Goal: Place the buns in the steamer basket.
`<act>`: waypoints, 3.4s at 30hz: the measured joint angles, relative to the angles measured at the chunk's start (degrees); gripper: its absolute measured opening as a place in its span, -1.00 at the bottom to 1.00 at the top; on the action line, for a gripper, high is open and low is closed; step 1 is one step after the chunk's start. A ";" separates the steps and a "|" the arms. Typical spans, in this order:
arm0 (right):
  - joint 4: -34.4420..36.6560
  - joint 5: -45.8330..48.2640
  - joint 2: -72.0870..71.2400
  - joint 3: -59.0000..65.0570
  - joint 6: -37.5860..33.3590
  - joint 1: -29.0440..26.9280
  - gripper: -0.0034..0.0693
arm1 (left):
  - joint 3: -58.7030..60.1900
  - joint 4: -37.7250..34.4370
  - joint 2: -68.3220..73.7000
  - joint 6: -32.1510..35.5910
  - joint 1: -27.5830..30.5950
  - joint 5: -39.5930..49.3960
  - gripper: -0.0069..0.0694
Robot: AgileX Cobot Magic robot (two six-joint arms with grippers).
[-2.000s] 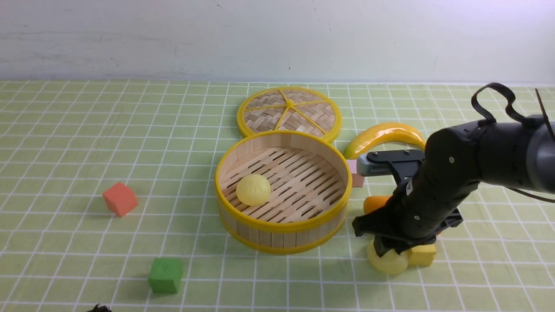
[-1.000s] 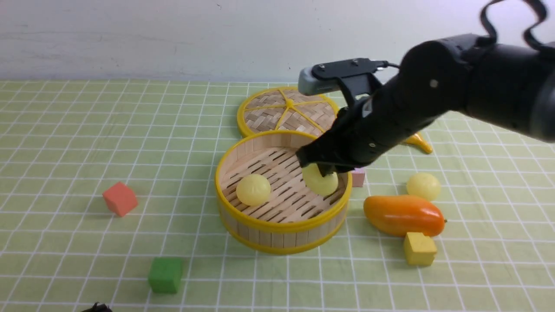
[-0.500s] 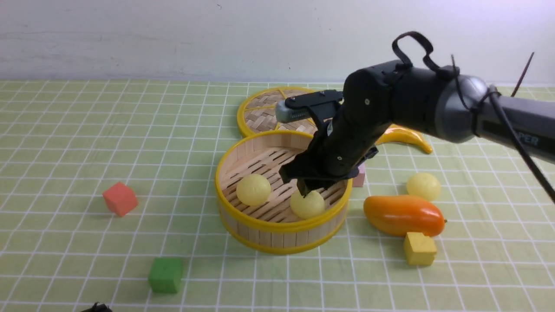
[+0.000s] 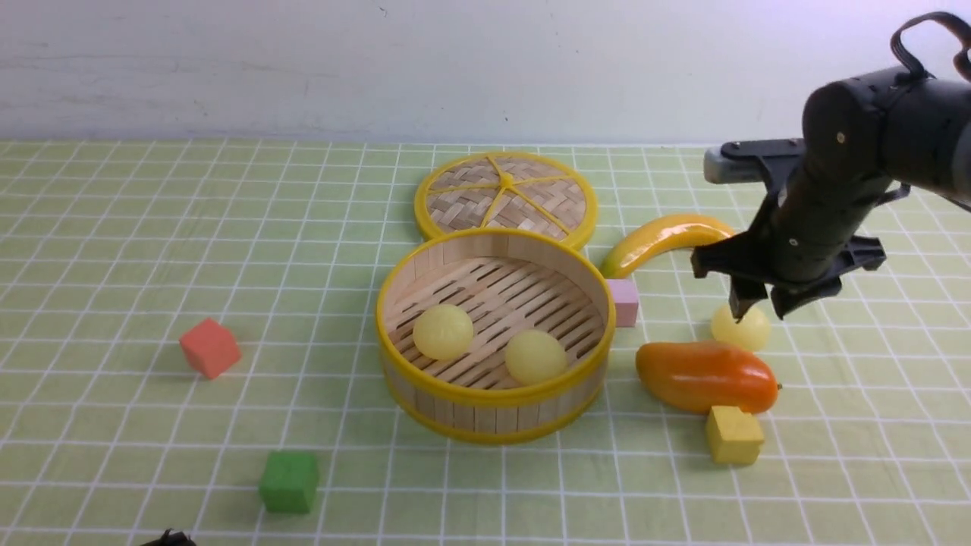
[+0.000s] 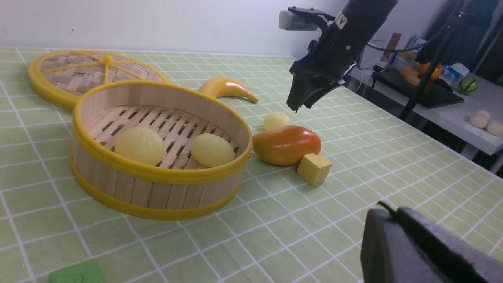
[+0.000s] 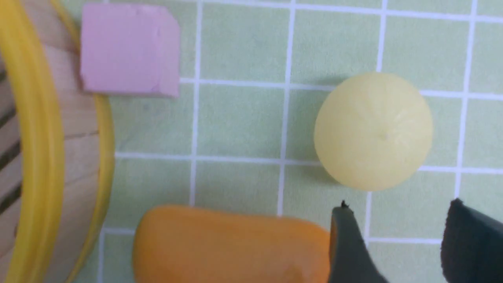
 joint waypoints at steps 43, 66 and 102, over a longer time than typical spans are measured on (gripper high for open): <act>23.91 -15.90 -3.15 -1.28 -18.89 9.74 -0.89 | 0.00 0.00 0.00 0.00 0.00 0.42 -0.75; 25.98 -12.51 0.19 -6.08 -20.43 15.05 0.30 | 0.00 0.00 0.00 0.00 0.00 2.97 -0.71; -9.91 -7.94 -108.82 59.99 11.04 11.99 -0.91 | 0.00 0.05 0.00 0.00 0.00 3.09 -0.63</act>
